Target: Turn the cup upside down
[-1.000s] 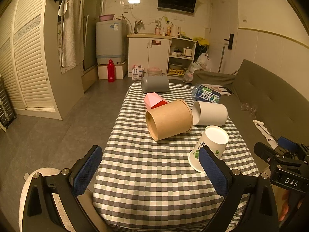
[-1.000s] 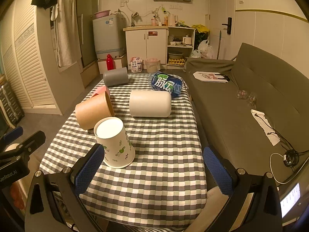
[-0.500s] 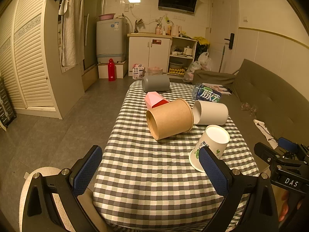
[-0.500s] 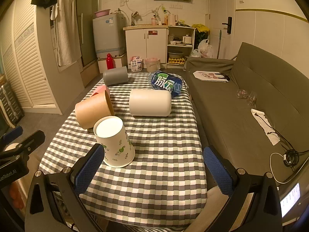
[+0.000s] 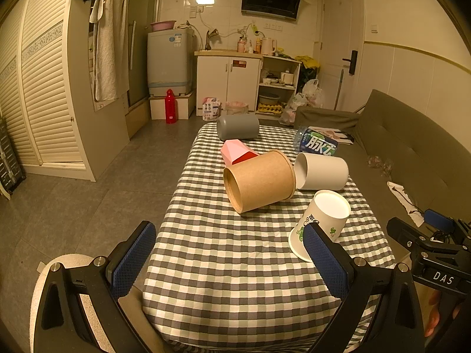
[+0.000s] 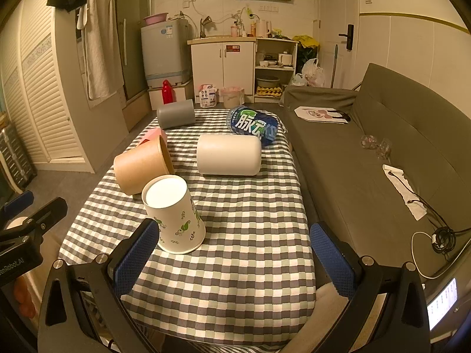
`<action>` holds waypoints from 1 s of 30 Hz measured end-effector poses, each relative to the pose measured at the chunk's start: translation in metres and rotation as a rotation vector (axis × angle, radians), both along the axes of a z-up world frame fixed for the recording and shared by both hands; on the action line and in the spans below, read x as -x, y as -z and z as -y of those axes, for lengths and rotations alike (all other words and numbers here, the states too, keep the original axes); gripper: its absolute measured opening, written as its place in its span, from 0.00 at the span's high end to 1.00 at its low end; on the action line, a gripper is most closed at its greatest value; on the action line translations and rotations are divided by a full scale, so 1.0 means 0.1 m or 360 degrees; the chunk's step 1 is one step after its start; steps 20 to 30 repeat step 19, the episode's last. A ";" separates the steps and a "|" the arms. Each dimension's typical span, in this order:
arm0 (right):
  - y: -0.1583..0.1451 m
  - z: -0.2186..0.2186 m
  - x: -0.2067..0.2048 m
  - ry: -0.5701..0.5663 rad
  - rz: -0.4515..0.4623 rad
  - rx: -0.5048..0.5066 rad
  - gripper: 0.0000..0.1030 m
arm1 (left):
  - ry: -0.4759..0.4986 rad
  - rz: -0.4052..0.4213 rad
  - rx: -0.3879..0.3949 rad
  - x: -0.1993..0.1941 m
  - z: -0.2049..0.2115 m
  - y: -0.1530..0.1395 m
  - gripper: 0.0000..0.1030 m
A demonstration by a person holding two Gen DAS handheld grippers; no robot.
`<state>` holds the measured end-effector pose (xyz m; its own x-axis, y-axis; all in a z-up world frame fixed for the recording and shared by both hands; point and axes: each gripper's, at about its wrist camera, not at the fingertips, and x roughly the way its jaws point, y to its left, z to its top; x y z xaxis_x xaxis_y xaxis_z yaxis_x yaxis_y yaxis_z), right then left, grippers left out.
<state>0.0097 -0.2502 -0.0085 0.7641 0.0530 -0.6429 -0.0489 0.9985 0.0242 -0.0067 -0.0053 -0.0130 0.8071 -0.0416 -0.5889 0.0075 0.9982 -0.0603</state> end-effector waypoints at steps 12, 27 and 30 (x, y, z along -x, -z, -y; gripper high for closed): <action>0.02 0.01 0.00 0.0003 -0.0012 -0.0001 0.00 | -0.0001 -0.0009 0.0002 0.00 -0.02 0.02 0.00; 0.02 0.01 0.00 0.0002 -0.0015 -0.0002 0.00 | -0.0006 -0.0015 0.0000 -0.01 -0.02 0.04 0.00; 0.02 0.01 0.00 0.0002 -0.0015 -0.0002 0.00 | -0.0006 -0.0015 0.0000 -0.01 -0.02 0.04 0.00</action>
